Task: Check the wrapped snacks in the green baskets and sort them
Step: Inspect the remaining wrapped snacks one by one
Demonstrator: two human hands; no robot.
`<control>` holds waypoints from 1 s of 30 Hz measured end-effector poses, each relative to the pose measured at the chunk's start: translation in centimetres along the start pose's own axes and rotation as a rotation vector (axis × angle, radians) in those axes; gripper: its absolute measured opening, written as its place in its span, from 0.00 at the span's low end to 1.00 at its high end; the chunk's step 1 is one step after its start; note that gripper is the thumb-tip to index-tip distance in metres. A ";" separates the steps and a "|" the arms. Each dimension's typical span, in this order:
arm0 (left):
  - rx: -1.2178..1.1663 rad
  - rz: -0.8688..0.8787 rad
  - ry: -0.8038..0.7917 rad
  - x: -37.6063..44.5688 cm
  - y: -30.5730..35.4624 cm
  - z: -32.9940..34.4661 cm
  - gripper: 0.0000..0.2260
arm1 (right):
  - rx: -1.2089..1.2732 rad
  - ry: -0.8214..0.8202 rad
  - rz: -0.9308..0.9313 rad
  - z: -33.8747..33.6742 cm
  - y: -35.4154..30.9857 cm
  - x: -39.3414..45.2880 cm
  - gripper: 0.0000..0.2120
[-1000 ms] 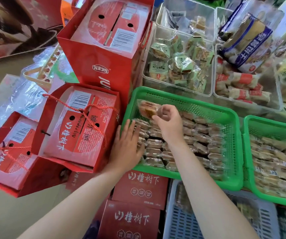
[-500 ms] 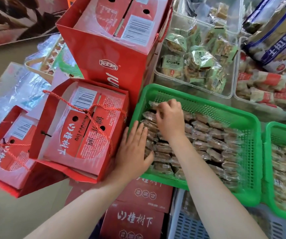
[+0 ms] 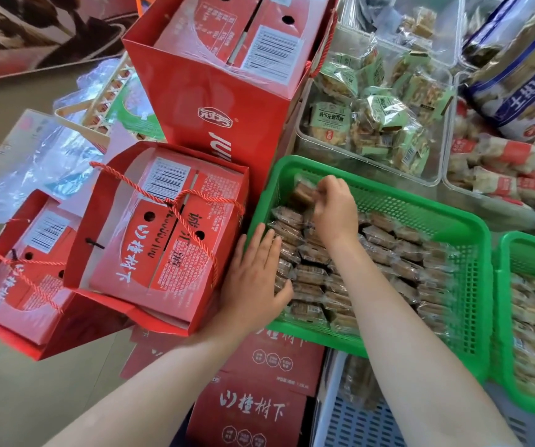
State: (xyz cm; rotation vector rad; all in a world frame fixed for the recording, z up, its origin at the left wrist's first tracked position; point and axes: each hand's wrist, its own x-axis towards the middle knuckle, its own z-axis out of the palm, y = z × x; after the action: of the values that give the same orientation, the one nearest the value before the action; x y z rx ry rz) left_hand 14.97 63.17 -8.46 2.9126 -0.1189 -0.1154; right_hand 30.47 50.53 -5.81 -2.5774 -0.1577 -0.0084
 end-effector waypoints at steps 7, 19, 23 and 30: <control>-0.022 -0.005 -0.144 0.3 -0.2 -1.0 0.38 | 0.501 0.249 0.145 -5.9 -3.6 -8.3 0.02; -1.803 -0.559 -0.220 -9.0 6.2 -13.2 0.16 | 0.753 0.015 0.476 -13.0 -3.6 -23.2 0.08; -1.865 -0.484 -0.318 -12.4 6.5 -14.8 0.13 | 0.950 -0.177 0.425 -16.3 -4.5 -26.5 0.19; -2.019 -0.424 -0.478 -16.4 7.7 -15.8 0.09 | 0.925 -0.066 0.238 -17.8 -4.4 -30.1 0.18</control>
State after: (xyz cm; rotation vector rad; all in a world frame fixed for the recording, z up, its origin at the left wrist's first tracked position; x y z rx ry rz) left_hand -0.46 60.59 9.74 0.8225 0.3440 -0.5613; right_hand 0.54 41.40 10.47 -1.6570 0.1071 0.1930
